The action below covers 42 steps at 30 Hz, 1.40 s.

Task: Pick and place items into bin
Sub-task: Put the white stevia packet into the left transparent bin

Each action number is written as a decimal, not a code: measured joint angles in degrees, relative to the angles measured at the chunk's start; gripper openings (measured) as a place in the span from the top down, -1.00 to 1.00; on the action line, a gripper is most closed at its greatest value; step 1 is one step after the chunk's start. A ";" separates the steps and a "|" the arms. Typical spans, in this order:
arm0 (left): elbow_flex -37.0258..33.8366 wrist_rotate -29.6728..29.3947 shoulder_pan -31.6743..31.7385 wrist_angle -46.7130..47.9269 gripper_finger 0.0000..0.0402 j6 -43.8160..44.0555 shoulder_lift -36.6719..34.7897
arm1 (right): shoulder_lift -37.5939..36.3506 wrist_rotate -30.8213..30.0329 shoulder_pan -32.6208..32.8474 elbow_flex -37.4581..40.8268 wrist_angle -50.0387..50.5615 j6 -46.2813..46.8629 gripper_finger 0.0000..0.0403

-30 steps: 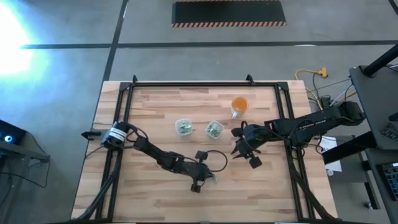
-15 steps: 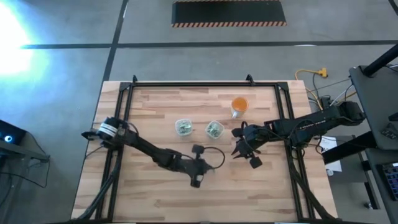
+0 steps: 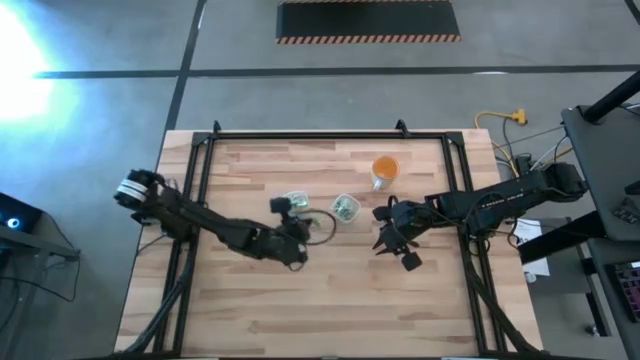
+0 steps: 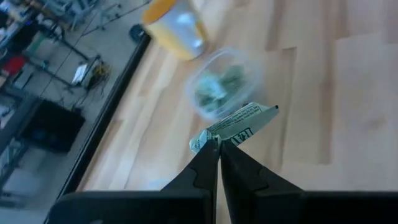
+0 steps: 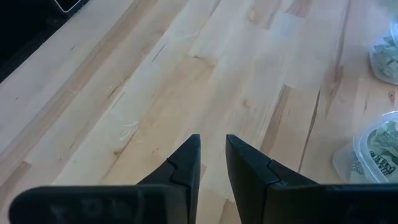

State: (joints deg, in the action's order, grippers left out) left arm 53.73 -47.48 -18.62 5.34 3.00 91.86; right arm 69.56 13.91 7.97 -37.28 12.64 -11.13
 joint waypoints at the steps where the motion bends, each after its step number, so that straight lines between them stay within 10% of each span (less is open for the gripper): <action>1: -1.24 -0.22 0.36 0.07 1.00 0.75 -1.44 | 0.00 0.00 0.02 0.04 -0.06 -0.01 0.66; 17: -22.00 -0.39 8.40 -3.19 1.00 20.65 -12.58 | -0.02 -0.37 0.00 0.41 -1.26 -0.44 0.66; 42: -21.70 7.63 11.86 -12.16 1.00 14.23 -9.66 | -0.04 -0.46 0.00 1.01 -3.35 -1.29 0.66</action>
State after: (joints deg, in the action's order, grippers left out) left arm 32.03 -39.85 -6.76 -6.82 17.24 82.19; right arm 69.52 13.45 7.97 -36.27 9.29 -12.43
